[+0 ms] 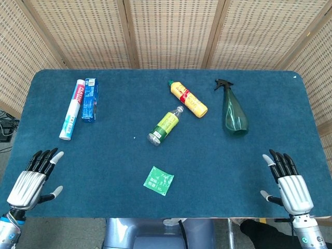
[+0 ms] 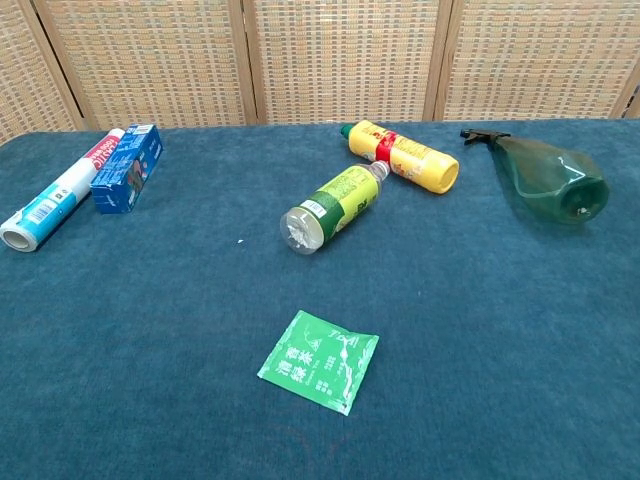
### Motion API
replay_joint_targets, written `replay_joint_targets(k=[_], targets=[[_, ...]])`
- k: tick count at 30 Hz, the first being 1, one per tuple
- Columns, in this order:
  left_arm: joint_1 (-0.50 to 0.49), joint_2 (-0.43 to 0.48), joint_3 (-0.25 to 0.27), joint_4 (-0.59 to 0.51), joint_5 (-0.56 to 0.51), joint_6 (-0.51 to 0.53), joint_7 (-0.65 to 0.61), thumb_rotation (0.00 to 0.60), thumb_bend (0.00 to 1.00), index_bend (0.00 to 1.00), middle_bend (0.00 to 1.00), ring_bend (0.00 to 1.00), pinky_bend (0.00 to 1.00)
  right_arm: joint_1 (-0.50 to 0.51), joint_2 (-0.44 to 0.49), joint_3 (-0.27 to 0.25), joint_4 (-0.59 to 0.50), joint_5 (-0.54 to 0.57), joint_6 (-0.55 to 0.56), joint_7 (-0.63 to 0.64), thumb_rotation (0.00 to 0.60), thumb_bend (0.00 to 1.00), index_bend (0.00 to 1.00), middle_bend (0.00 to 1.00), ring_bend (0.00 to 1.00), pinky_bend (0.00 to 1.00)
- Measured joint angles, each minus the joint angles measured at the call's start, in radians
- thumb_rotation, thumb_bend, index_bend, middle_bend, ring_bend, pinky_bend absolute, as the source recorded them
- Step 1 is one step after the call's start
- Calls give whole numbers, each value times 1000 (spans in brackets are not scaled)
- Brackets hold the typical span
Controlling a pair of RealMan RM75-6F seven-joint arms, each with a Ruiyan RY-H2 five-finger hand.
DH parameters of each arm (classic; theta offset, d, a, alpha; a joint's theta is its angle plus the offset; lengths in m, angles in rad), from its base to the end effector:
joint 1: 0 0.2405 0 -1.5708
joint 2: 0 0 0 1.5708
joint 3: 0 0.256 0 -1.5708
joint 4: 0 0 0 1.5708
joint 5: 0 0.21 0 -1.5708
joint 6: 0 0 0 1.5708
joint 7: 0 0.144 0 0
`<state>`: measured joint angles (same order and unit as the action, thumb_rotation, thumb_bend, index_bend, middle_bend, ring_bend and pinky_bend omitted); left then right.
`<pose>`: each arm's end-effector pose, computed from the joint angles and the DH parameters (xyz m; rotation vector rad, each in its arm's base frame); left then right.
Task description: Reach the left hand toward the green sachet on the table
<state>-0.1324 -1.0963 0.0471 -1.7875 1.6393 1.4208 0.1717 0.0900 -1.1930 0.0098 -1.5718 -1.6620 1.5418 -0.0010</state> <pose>-0.2605 0.1672 0.1254 -1.6410 -0.8969 -0.9078 -0.2897 -0.1722 0.1323 1.5049 -0.8472 1.0321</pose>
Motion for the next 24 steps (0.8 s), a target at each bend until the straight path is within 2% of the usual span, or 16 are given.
replay_joint_targets(k=[7, 9, 11, 12, 14, 20, 24], targets=[[-23, -6, -10, -5, 8, -19, -7, 591, 282, 0, 0, 0, 7, 0, -4, 6, 4, 11, 1, 4, 600, 12, 33, 0, 0, 0], [-34, -9, -16, -5, 10, -29, -4, 599, 288, 0, 15, 35, 89, 0, -5, 9, 5, 16, 1, 5, 600, 12, 44, 0, 0, 0], [-49, -15, -26, -6, 16, -38, 10, 600, 293, 0, 149, 202, 292, 0, -6, 12, 5, 17, 2, 4, 600, 12, 61, 0, 0, 0], [-61, -22, -34, -6, 23, -43, 22, 600, 294, 0, 220, 273, 362, 0, -7, 13, 5, 18, 3, 3, 600, 13, 67, 0, 0, 0], [-78, -35, -42, -7, 36, -53, 35, 600, 296, 0, 416, 451, 523, 0, -7, 14, 5, 20, 3, 2, 600, 13, 85, 0, 0, 0], [-150, -68, -48, -18, 69, -143, 24, 600, 328, 0, 856, 838, 805, -3, -6, 21, 8, 29, 11, 14, 600, 13, 125, 0, 0, 0], [-200, -74, -47, -46, 62, -231, 9, 600, 441, 0, 972, 939, 894, -5, -4, 28, 9, 35, 19, 27, 600, 13, 134, 0, 0, 0]])
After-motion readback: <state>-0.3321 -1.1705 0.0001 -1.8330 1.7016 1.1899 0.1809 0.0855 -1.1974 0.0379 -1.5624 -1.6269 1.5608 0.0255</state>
